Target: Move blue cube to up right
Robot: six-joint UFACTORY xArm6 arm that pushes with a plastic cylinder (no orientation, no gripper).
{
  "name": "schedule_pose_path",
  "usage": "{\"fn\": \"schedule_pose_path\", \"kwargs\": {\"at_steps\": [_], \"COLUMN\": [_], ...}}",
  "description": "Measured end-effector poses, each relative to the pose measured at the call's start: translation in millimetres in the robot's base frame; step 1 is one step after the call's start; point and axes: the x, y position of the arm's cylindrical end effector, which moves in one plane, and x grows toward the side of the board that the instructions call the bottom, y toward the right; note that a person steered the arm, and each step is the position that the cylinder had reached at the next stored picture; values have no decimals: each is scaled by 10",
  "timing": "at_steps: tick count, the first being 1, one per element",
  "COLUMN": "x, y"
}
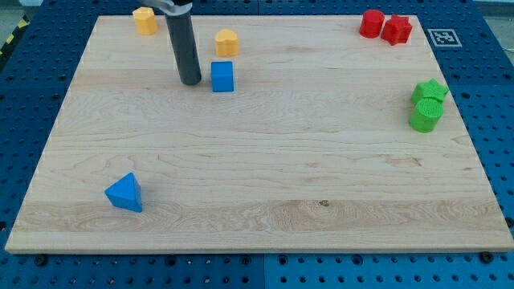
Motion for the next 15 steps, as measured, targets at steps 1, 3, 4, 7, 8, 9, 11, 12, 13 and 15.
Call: {"fn": "schedule_pose_path", "kwargs": {"at_steps": [1,3,4,7,8,9,11,12,13,15], "x": [100,172,401,495,359,205,-119,-106,-63,-71], "y": [293,996,1063,1418,1416,1416,1416,1398,1159,905]}}
